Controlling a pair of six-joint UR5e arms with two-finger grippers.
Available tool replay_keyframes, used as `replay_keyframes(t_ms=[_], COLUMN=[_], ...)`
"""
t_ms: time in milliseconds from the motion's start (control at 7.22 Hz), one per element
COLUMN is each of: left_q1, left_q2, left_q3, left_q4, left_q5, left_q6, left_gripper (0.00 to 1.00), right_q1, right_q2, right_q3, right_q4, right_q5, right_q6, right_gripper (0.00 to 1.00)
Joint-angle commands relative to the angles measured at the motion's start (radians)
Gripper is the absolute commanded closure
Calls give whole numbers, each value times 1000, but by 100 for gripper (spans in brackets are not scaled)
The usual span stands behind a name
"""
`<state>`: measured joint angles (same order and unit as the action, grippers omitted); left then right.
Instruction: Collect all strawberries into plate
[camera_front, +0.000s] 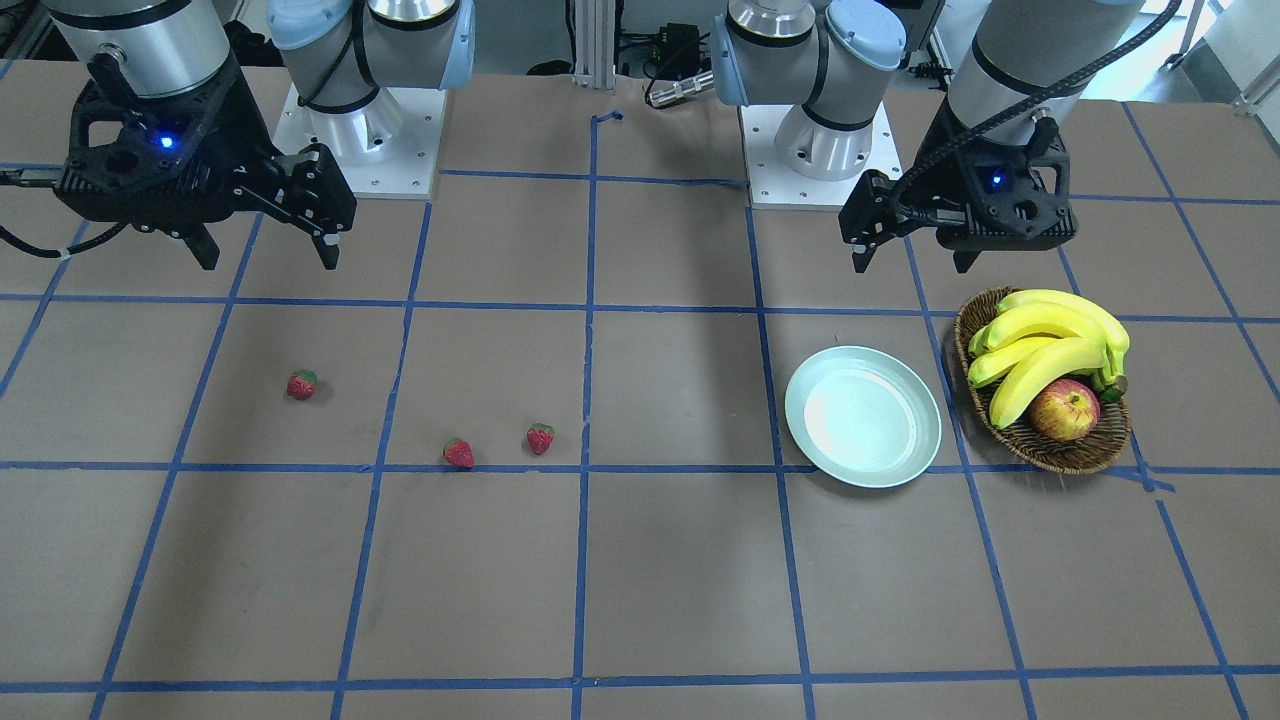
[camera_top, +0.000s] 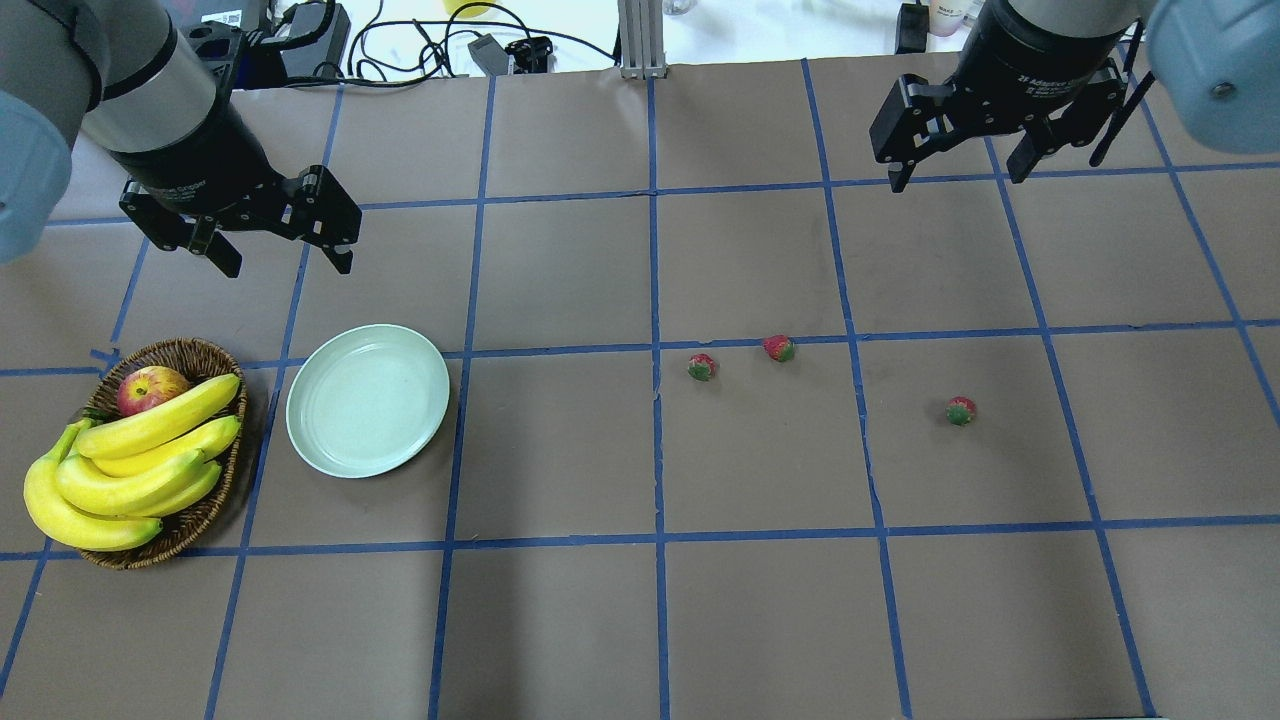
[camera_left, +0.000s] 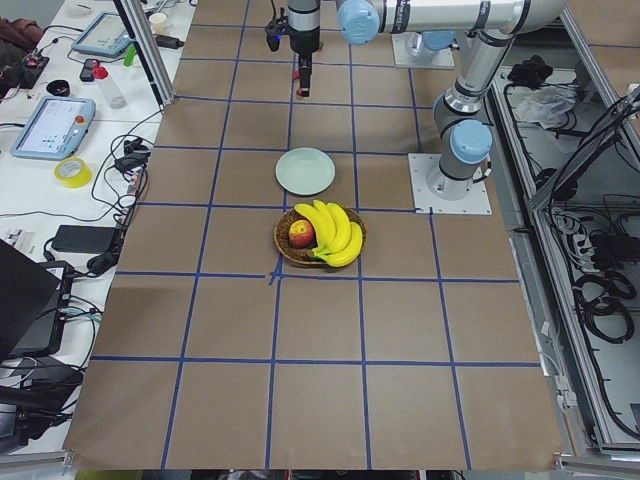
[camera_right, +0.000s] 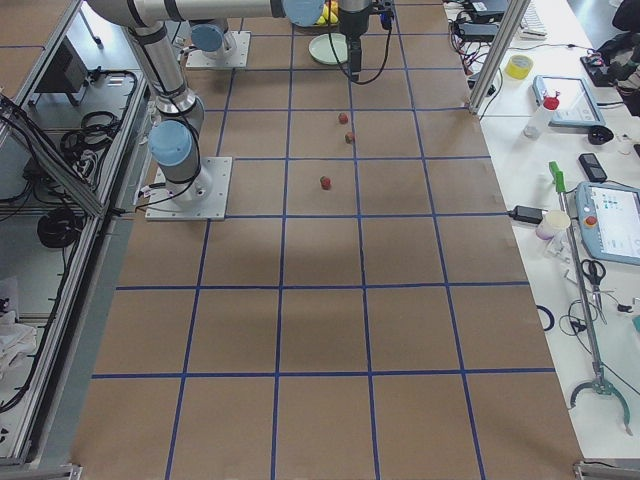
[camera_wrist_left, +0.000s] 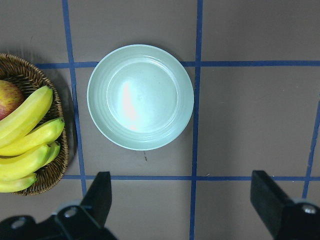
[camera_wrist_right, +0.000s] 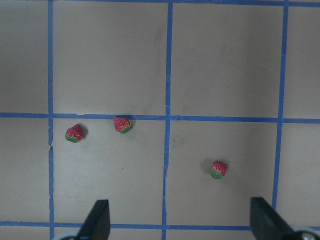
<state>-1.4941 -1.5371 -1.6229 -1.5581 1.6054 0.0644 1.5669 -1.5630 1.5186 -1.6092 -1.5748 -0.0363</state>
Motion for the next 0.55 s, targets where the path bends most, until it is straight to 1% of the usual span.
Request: replay_keyframes(t_ms=[0, 415], left_q1=[-1, -1], left_q2=[0, 2], left_q3=[-2, -9], left_q4=[0, 1], left_q5=[2, 2], left_q6=[0, 0], left_gripper=[0, 0], right_q1=[-1, 2], right_q2=[-2, -2], right_q3=[0, 0], right_q4=[2, 0], right_q5=[-1, -1], right_q6=[0, 3], right_gripper=[0, 0])
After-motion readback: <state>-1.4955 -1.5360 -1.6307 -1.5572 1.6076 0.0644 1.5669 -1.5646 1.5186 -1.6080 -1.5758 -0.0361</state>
